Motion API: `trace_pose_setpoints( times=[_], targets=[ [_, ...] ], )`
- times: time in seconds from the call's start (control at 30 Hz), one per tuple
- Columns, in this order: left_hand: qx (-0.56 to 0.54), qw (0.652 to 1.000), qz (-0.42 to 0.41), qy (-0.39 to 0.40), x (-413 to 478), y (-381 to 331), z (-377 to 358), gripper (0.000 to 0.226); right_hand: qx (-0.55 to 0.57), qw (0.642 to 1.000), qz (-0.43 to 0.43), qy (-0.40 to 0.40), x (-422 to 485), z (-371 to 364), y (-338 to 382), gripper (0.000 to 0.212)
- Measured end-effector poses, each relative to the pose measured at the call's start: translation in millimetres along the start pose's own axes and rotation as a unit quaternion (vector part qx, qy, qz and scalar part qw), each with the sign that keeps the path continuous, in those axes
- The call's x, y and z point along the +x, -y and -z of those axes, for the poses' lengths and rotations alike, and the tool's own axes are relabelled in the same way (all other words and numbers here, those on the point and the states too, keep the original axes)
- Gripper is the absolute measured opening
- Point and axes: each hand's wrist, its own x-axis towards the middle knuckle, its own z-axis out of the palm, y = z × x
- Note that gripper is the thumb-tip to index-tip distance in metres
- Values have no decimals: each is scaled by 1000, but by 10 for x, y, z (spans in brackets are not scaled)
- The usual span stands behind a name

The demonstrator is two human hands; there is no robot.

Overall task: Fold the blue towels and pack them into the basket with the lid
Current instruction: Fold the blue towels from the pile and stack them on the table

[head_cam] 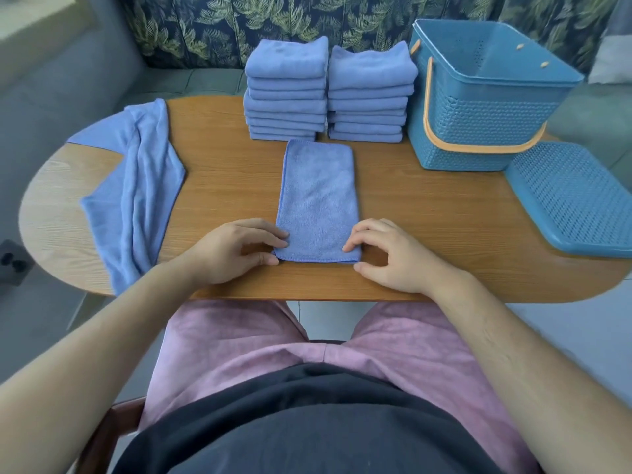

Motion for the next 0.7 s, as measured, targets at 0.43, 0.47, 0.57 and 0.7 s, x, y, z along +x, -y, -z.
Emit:
trace_pose_setpoints(
  times=[0.43, 0.47, 0.57, 0.7],
  targets=[
    [-70, 990, 70, -104, 47, -479, 84, 3, 93, 989, -74, -90, -34, 217, 332, 13],
    [-109, 984, 69, -120, 85, -535, 97, 9, 108, 985, -77, -107, -20, 257, 379, 16],
    [-162, 968, 95, -165, 263, -577, 159, 20, 144, 977, -76, -138, 123, 352, 437, 17],
    [-160, 953, 181, -183, 546, -447, 264, 24, 225, 962, -112, -110, 429, 440, 360, 9]
  ],
)
